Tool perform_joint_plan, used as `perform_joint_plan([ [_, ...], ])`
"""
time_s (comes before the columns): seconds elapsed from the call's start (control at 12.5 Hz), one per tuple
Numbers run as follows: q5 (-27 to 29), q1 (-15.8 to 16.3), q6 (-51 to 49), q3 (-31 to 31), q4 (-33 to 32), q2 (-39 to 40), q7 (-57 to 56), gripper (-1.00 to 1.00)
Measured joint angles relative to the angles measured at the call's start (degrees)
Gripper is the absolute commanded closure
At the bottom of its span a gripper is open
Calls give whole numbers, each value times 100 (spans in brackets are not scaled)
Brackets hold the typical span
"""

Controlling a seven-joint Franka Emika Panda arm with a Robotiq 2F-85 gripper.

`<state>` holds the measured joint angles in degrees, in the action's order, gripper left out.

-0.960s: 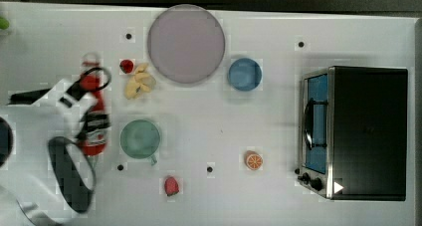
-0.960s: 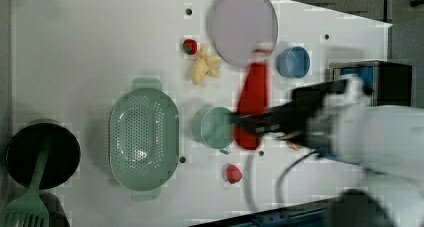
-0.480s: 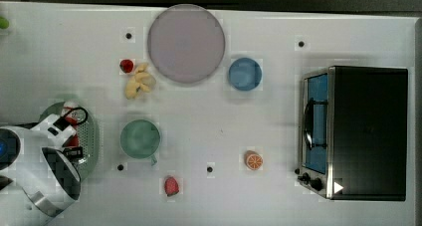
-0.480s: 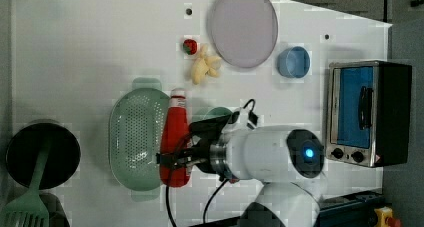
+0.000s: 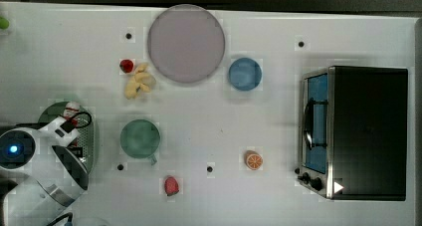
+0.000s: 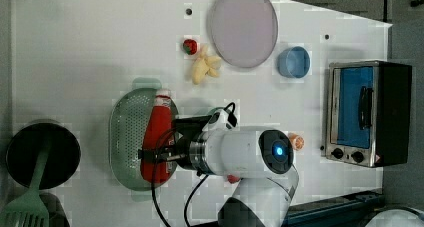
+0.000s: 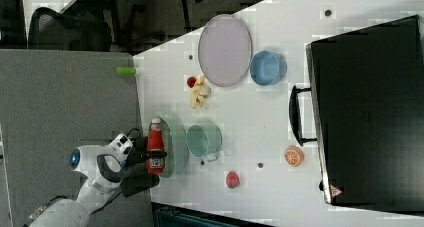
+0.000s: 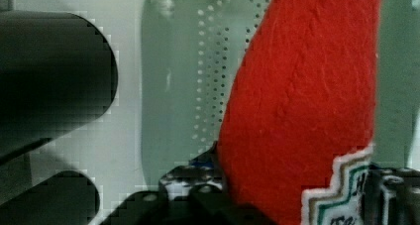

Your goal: Pick Ketchup from the table and place it in strainer.

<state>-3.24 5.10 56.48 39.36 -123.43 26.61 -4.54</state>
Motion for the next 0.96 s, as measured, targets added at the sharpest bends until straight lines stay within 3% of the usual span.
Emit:
perform_joint_plan([
  [0.16,-260,20,59,-45,0,29,262,-97],
  [0.48,-367,32,182,-39,11,-71,458,-100],
  [0.64,-391,-27,-59,-67,-45,-478,640,-100],
  [0.96,-204,-545,-1883,-22,246,-1877,761,-100],
])
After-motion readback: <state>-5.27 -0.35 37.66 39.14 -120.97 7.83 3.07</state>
